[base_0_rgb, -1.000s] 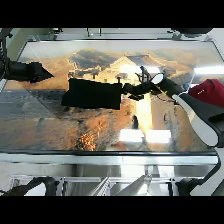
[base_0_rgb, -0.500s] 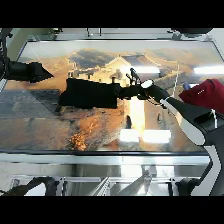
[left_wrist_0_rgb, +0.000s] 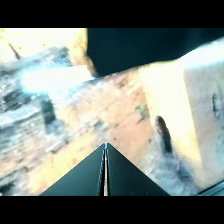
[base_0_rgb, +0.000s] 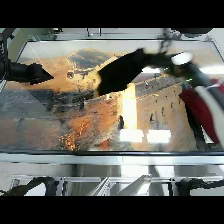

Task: Fold the shirts.

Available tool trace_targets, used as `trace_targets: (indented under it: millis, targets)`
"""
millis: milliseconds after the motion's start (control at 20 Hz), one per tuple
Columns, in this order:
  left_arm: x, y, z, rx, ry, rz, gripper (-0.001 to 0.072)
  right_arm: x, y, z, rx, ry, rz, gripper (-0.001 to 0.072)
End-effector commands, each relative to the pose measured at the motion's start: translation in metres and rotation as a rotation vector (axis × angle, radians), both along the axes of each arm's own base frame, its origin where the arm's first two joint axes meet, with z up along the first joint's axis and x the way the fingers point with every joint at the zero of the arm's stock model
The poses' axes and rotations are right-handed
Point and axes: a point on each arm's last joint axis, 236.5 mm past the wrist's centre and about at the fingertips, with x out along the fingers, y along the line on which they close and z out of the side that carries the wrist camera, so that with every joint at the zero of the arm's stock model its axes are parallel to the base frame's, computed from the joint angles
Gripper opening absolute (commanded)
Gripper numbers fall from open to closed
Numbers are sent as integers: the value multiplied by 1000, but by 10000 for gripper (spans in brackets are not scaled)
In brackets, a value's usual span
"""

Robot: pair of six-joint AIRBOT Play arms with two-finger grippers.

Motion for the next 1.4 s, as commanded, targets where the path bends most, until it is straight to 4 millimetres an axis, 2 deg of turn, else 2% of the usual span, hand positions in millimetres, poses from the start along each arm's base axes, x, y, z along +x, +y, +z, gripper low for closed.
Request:
trace_targets:
  millis: [0,100,200,250,400,500,550,650,850,950,1050,1200,1250,1350]
  targets:
    - [-3,-1,-1,-5,14,-4,16,14,-153,69,-4,-103,-293,18]
    - [-3,-1,-1,-7,14,-4,16,1,-230,81,44,-70,-407,18]
    - [-4,-2,-1,-9,19,-8,16,-24,-287,87,106,-4,-494,18]
    - [-4,-3,-1,-10,19,-9,16,-38,-311,83,111,44,-539,18]
    - [-4,-2,-1,-10,20,-9,16,-94,-369,53,61,276,-702,18]
    - [-4,-2,-1,-9,19,-8,16,-136,-393,34,-16,431,-808,18]
    - [-4,-2,-1,-9,18,-8,16,-152,-401,31,-22,480,-853,18]
    - [-4,-2,-1,-9,18,-8,16,-164,-402,36,9,506,-882,18]
    - [-4,-2,-1,-9,19,-9,16,-168,-400,50,58,485,-920,19]
    - [-4,-2,-1,-9,20,-9,16,-178,-393,40,48,551,-901,19]
    - [-3,-2,-1,-9,16,-6,16,-198,-389,28,45,656,-926,19]
    - [-1,-2,-15,-16,58,-12,16,-209,-386,33,47,673,-945,20]
    - [-2,-3,-22,-20,84,-21,16,-225,-385,25,29,735,-964,19]
    - [4,-2,-31,-25,104,-16,16,-269,-398,10,-76,849,-1063,19]
